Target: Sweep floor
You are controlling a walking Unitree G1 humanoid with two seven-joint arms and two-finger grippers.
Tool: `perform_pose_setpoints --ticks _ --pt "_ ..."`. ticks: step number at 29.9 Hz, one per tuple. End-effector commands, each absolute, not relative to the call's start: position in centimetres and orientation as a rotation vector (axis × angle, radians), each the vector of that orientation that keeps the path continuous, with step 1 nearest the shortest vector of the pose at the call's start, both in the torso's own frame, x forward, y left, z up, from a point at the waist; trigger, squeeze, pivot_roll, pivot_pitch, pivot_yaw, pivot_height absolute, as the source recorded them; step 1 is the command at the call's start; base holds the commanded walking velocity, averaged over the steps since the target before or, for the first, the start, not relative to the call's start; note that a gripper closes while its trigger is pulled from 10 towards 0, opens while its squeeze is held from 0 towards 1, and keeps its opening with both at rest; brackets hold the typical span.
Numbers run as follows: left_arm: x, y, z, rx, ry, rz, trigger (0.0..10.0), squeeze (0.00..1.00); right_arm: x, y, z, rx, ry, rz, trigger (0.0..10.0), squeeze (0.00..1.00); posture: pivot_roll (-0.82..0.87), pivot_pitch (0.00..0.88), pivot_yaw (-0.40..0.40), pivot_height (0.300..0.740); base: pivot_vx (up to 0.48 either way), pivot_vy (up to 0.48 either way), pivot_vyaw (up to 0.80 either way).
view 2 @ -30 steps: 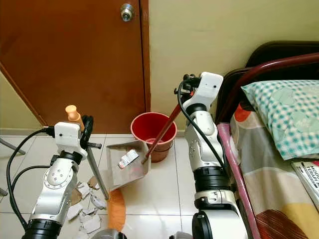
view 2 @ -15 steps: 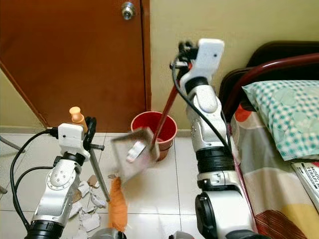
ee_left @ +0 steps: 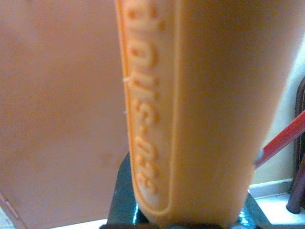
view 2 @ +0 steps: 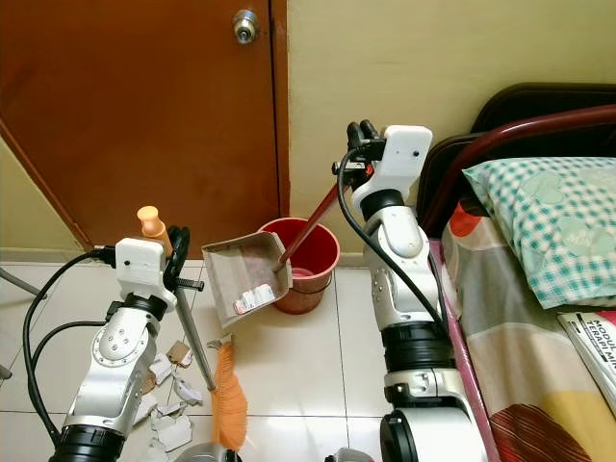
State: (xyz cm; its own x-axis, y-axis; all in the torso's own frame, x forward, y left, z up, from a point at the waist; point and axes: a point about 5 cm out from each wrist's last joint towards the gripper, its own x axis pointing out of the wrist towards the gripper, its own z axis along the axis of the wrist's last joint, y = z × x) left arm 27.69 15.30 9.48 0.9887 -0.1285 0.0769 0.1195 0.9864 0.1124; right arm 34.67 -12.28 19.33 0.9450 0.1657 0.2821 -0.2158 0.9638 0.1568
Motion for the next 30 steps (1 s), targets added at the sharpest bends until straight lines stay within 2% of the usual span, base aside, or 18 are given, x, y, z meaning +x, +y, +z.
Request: perform_pose_setpoints --ticks 1,12,16,21,25,30 --pt "27.9 14.9 9.7 0.090 -0.090 -0.140 10.0 0.00 34.5 -12.0 18.2 0.192 -0.219 0.209 10.0 0.00 -0.04 0.000 -0.019 0.740 0.000 0.000 0.00" --pt "28.1 14.8 10.0 0.085 -0.106 -0.144 10.0 0.00 35.0 -12.2 22.7 0.181 -0.400 0.186 10.0 0.00 -0.04 0.000 -0.018 0.740 0.000 0.000 0.00" --pt "28.1 14.8 10.0 0.084 -0.106 -0.146 10.0 0.00 36.0 -13.0 27.7 0.195 -0.537 0.153 10.0 0.00 -0.04 0.000 -0.016 0.740 0.000 0.000 0.00" --pt "28.1 14.8 10.1 0.082 -0.108 -0.147 10.0 0.00 36.3 -13.8 30.2 0.188 -0.607 0.131 10.0 0.00 -0.04 0.000 -0.016 0.740 0.000 0.000 0.00" --pt "28.1 14.8 10.1 0.080 -0.109 -0.146 10.0 0.00 36.3 -14.4 32.0 0.128 -0.683 0.115 10.0 0.00 -0.04 0.000 -0.016 0.740 0.000 0.000 0.00" --pt "28.1 14.6 10.1 0.078 -0.109 -0.152 10.0 0.00 35.8 -12.7 32.1 -0.019 -0.742 0.178 10.0 0.00 -0.04 0.000 -0.016 0.740 0.000 0.000 0.00"
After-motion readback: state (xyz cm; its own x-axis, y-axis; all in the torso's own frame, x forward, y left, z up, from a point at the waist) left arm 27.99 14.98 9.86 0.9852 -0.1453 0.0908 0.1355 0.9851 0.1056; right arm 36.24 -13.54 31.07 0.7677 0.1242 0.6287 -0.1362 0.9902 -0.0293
